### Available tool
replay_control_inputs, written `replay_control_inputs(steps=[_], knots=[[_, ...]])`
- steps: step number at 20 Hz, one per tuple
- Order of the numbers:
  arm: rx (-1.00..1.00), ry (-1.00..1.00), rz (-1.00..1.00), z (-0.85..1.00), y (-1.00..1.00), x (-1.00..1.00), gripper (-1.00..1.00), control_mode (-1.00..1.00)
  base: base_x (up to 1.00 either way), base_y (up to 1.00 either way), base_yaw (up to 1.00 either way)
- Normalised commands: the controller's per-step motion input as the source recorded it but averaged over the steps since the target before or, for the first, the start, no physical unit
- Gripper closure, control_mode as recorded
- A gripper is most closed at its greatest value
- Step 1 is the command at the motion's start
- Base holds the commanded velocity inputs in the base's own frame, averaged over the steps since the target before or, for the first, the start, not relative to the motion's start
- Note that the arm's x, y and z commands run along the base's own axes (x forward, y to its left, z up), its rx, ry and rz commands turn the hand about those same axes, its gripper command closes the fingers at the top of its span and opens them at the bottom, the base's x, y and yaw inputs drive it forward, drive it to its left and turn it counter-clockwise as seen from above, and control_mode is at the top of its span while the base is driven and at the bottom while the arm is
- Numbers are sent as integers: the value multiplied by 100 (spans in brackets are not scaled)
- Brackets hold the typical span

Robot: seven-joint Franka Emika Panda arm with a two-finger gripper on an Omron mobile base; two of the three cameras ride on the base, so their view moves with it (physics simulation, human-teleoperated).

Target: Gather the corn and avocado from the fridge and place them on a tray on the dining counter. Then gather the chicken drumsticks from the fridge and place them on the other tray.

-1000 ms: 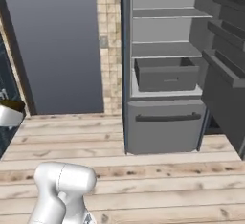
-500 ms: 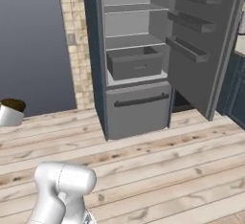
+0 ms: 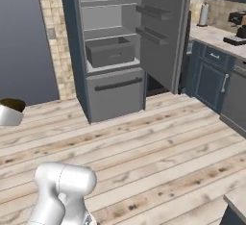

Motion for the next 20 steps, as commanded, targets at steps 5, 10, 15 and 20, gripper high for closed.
replay_control_inputs(steps=[5,10,15,20], knots=[[0,0,0,0,0,0,100,100,-100,-51,-23],[0,0,0,0,0,0,100,100,-98,-72,-20],[0,0,0,0,0,0,100,100,-90,-92,-18],[0,0,0,0,0,0,100,100,-85,-100,-15]])
